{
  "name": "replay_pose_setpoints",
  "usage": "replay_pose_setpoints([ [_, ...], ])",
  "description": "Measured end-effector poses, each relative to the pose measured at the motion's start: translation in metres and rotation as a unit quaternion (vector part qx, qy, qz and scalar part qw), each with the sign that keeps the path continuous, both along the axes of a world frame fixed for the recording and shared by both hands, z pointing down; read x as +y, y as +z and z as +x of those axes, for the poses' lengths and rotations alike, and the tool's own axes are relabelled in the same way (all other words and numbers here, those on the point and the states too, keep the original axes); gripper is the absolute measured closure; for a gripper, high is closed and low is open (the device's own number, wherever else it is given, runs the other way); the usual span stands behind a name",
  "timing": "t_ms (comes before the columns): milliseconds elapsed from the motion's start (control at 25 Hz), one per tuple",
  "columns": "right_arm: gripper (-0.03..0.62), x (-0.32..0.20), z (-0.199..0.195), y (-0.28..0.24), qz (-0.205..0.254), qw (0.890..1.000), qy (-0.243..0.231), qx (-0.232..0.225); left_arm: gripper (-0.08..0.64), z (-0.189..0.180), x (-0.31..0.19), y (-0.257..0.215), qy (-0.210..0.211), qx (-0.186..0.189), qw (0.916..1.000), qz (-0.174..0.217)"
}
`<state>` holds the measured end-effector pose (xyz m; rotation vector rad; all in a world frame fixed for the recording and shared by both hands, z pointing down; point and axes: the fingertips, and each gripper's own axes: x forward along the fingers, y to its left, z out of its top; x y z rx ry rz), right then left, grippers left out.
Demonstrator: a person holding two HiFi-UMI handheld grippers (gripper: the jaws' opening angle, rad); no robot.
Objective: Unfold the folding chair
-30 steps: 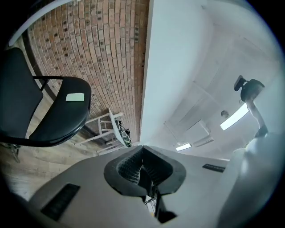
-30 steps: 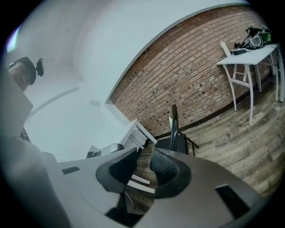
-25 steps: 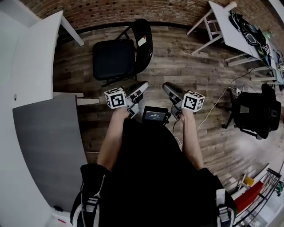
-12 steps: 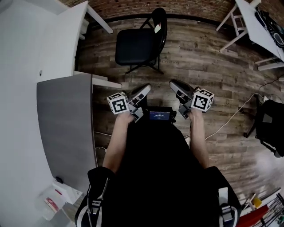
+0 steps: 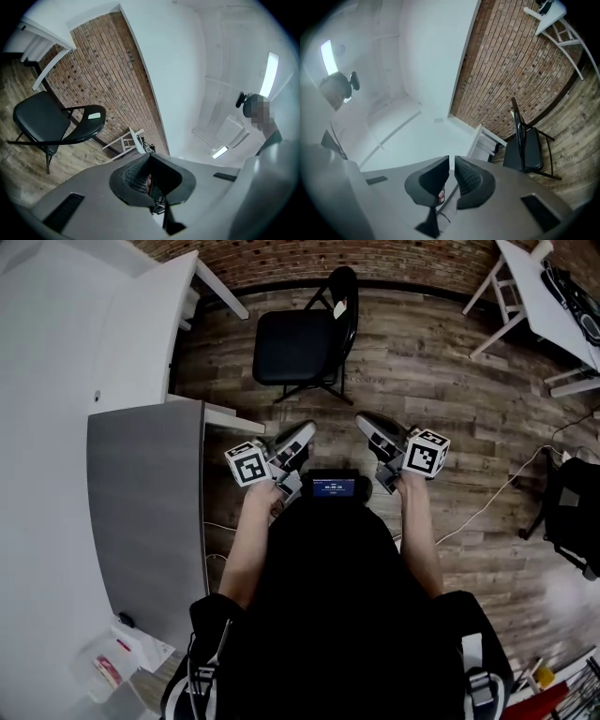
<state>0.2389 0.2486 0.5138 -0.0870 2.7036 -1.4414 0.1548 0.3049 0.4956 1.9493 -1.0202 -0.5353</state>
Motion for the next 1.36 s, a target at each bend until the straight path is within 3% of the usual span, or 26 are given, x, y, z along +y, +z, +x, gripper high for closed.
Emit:
replay_pose_setpoints([
  [640,0.574,0.025,-0.046,-0.014,0.037,0.999,-0.01,0.028,0.555,-0.046,0.008,-0.007,-0.002,0.055,0.9979,0.034],
  [1360,0.575,0.036,-0.05,-0.013,0.037,0.998,-0.017,0.045,0.555,-0.045,0.008,0.0,0.012,0.073,0.9969,0.028],
])
